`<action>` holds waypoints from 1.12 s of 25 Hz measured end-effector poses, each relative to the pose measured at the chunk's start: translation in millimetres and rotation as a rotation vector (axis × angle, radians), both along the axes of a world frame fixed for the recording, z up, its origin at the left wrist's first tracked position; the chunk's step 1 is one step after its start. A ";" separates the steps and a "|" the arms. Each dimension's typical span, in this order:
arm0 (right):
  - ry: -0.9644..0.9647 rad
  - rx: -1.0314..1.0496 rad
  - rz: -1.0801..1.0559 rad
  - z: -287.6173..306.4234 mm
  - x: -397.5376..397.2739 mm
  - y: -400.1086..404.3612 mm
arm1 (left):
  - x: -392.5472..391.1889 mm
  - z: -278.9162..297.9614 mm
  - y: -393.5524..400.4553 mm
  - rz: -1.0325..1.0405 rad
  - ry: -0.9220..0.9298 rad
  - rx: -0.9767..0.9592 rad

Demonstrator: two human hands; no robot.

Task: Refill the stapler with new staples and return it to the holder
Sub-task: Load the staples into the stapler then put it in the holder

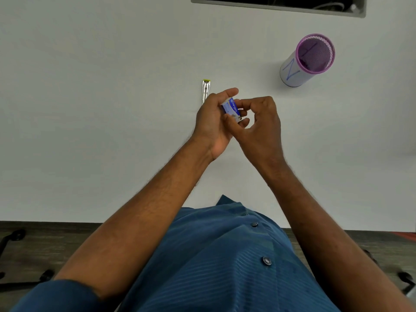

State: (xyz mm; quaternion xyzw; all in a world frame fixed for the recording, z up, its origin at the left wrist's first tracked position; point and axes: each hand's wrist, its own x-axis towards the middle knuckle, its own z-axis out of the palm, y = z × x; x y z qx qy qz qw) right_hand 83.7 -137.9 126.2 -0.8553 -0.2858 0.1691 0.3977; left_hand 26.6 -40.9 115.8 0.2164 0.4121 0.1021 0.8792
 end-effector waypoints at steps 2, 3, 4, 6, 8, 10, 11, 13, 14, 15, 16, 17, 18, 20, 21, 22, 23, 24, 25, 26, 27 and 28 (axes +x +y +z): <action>-0.008 -0.002 0.023 -2.8 13.0 9.6 | 6.9 -4.2 8.5 -0.064 0.114 0.189; -0.016 -0.002 0.026 -5.5 22.4 16.0 | 10.7 -7.0 15.6 -0.096 0.185 0.328; -0.024 -0.004 0.020 -9.2 33.5 23.3 | 13.8 -10.6 24.9 -0.124 0.246 0.475; -0.051 -0.031 0.006 -19.3 57.3 39.3 | 16.1 -19.7 47.6 -0.169 0.339 0.734; -0.081 -0.073 0.016 -33.7 82.0 57.5 | 13.8 -32.7 72.8 -0.184 0.429 0.955; -0.104 -0.133 0.026 -50.1 102.6 72.9 | 6.3 -52.1 91.6 -0.215 0.510 1.139; -0.116 -0.173 0.027 -58.8 112.4 80.1 | 1.9 -62.8 98.8 -0.253 0.545 1.206; -0.148 -0.247 0.029 -73.7 128.4 91.0 | -8.7 -81.6 104.8 -0.341 0.609 1.300; -0.163 -0.277 0.032 -79.9 135.1 95.8 | -13.8 -89.9 105.8 -0.380 0.630 1.353; -0.174 -0.299 0.034 -84.8 141.0 100.2 | -17.9 -97.0 106.0 -0.418 0.640 1.423; -0.182 -0.315 0.040 -88.3 145.5 103.3 | -21.2 -103.1 105.1 -0.449 0.643 1.499; -0.190 -0.323 0.048 -91.1 148.1 105.3 | -23.6 -108.1 103.5 -0.470 0.644 1.562; -0.198 -0.322 0.058 -93.2 150.0 106.7 | -24.8 -112.3 102.0 -0.482 0.646 1.605; -0.211 -0.313 0.072 -95.0 151.1 107.5 | -25.3 -117.8 99.9 -0.490 0.672 1.654; -0.212 -0.310 0.076 -95.3 150.8 107.5 | -25.0 -119.4 98.8 -0.494 0.699 1.676; -0.205 -0.307 0.075 -95.1 150.5 107.4 | -24.5 -120.4 97.1 -0.503 0.729 1.700; -0.190 -0.296 0.068 -93.9 149.8 106.8 | -23.9 -120.8 95.3 -0.512 0.754 1.723; -0.171 -0.271 0.055 -91.1 148.1 105.6 | -23.4 -120.8 93.8 -0.515 0.768 1.738; -0.153 -0.227 0.037 -87.2 144.9 103.7 | -22.8 -120.6 93.3 -0.508 0.769 1.742; -0.133 -0.165 0.014 -83.1 140.0 100.7 | -22.7 -120.4 93.5 -0.491 0.757 1.739; -0.107 -0.096 -0.023 -79.1 133.0 96.9 | -23.2 -120.5 94.0 -0.469 0.735 1.730; -0.057 -0.033 -0.075 -75.0 123.7 92.0 | -24.5 -120.0 94.0 -0.445 0.703 1.718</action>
